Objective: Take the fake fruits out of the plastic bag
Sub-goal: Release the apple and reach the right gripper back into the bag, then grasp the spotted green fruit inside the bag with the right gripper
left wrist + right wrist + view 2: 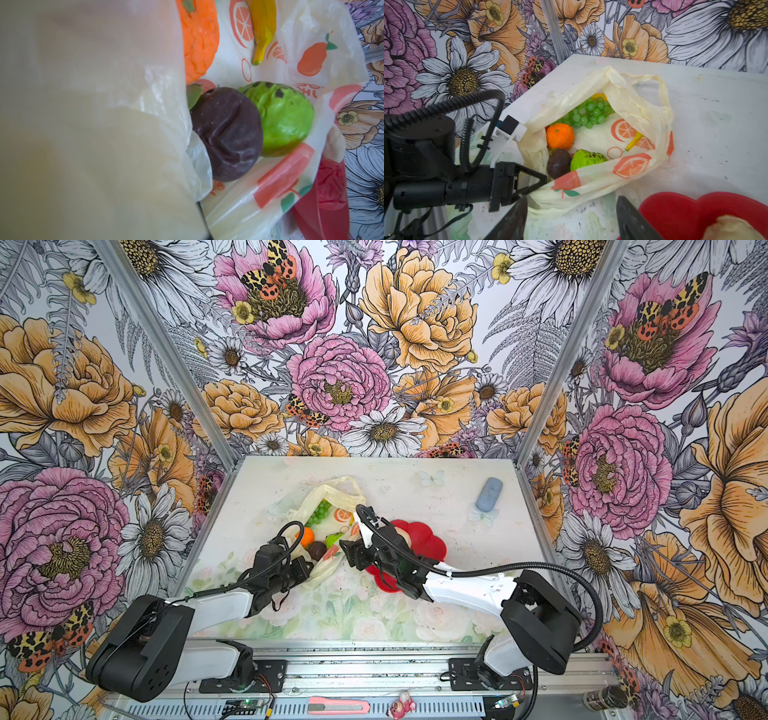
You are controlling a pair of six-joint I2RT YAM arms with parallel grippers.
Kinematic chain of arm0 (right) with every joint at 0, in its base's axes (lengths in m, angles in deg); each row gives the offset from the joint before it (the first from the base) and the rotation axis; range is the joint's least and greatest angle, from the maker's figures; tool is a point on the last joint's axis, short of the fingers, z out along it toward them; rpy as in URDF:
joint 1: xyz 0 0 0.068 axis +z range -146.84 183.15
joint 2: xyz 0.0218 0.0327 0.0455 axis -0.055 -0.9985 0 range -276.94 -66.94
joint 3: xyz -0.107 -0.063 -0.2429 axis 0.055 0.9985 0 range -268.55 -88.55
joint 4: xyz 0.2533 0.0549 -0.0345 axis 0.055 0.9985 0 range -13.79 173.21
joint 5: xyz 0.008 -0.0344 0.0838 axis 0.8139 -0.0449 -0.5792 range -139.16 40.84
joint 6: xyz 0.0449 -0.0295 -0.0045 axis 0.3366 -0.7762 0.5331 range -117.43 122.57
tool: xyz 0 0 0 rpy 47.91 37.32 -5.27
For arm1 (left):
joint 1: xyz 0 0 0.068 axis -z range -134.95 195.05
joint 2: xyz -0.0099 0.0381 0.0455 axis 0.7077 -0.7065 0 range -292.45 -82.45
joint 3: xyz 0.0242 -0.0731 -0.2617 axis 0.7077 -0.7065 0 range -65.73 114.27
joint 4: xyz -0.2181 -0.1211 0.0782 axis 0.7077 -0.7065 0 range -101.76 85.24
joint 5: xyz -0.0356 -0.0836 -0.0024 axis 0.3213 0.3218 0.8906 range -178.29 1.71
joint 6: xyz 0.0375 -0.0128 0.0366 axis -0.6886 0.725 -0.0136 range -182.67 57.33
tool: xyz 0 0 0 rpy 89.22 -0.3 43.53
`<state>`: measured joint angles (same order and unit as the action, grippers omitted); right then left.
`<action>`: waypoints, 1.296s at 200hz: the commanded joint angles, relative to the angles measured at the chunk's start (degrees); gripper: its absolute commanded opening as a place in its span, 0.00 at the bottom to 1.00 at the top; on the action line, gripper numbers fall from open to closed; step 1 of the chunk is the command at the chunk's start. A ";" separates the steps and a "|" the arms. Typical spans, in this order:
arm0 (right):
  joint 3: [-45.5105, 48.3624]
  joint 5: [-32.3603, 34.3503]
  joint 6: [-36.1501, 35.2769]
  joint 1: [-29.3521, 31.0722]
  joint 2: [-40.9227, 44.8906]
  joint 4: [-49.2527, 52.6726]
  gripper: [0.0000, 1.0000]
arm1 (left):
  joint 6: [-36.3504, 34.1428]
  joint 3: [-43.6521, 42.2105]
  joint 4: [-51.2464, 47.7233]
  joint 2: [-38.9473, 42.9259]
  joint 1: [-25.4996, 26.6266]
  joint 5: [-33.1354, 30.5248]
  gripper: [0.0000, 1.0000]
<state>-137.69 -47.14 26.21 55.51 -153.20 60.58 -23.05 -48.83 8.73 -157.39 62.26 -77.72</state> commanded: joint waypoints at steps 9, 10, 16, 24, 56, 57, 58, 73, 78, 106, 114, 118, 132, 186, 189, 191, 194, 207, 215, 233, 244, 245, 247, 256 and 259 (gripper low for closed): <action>-9.76 -3.99 4.18 1.70 -7.79 6.71 0.69 | 0.08 0.24 -3.56 2.23 0.33 0.88 0.00; -10.10 -4.02 4.20 1.74 -8.10 7.00 0.69 | -0.04 0.28 -3.78 2.33 0.35 0.87 0.00; -11.87 -3.73 4.38 1.62 -9.66 8.67 0.69 | -0.91 0.76 -4.90 3.01 0.34 0.81 0.00; -14.30 -2.53 4.25 1.61 -11.75 11.21 0.69 | -1.89 1.14 -5.97 3.98 0.45 0.38 0.00; -20.01 -2.17 4.00 -0.23 -17.18 15.79 0.69 | -2.52 0.05 -3.96 4.72 1.56 -1.21 0.00; -20.20 -2.31 3.98 -0.32 -17.31 15.84 0.69 | -2.52 -0.03 -3.85 4.63 1.62 -1.32 0.00; -20.37 -2.34 3.93 -0.41 -17.43 15.92 0.69 | -2.48 -0.12 -3.75 4.58 1.65 -1.33 0.00; -23.28 -3.06 2.69 -1.23 -19.56 17.79 0.68 | -1.65 -1.53 -1.58 3.90 1.86 -1.36 0.00; -24.32 -3.16 2.41 -1.47 -20.36 18.48 0.67 | -1.25 -1.91 -1.03 3.71 1.82 -1.35 0.00; -28.79 -4.68 2.29 -2.87 -24.63 21.13 0.64 | 0.24 -3.43 0.57 4.19 2.02 -1.10 0.00; -29.70 -4.59 2.16 -2.96 -25.58 21.58 0.64 | 0.13 -3.39 0.29 4.75 1.99 -1.36 0.00; -30.16 -4.37 2.15 -2.96 -26.12 21.88 0.64 | 0.18 -3.32 0.09 5.06 2.03 -1.45 0.00; -31.42 -3.59 1.75 -3.06 -27.80 23.00 0.63 | -0.17 -3.27 -0.51 5.88 2.03 -1.74 0.00; -30.03 -1.90 1.05 -2.90 -28.52 25.97 0.78 | -0.42 -3.34 -1.56 7.71 2.12 -2.78 0.00; -29.90 -2.05 0.86 -2.88 -28.43 25.96 0.79 | -0.41 -3.32 -1.55 7.58 2.10 -2.83 0.00; -29.81 -2.20 0.83 -2.81 -28.44 25.95 0.80 | -0.50 -3.29 -1.54 7.45 2.12 -2.79 0.00; -29.66 -2.25 0.75 -2.68 -28.38 25.93 0.80 | -0.50 -3.20 -1.55 7.30 2.12 -2.89 0.00; -29.02 -2.74 1.19 -2.42 -28.32 25.93 0.81 | -0.72 -2.85 -1.46 6.63 2.13 -2.92 0.00; -28.79 -3.37 1.61 -2.27 -28.53 25.93 0.81 | -0.93 -2.50 -1.54 6.23 2.03 -2.84 0.00; -28.54 -3.91 2.85 -2.03 -29.13 26.17 0.80 | -1.20 -2.15 -1.63 5.72 1.95 -2.92 0.00; -28.59 -3.93 3.17 -2.13 -29.43 26.41 0.79 | -1.21 -2.13 -1.64 5.53 1.87 -2.97 0.00; -28.57 -3.90 3.21 -2.15 -29.46 26.48 0.79 | -1.21 -2.09 -1.64 5.56 1.87 -2.99 0.00; -28.62 -3.83 3.31 -2.17 -29.49 26.57 0.79 | -1.21 -2.06 -1.59 5.58 1.86 -2.89 0.00; -28.92 -3.65 3.34 -2.17 -29.53 26.87 0.79 | -1.30 -2.05 -1.61 5.59 1.79 -2.96 0.00; -29.05 -3.55 3.33 -2.17 -29.57 26.95 0.78 | -1.32 -2.05 -1.56 5.59 1.77 -2.87 0.00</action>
<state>-166.57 -50.50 28.52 53.07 -182.16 86.89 -23.60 -51.54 7.05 -151.45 64.05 -79.27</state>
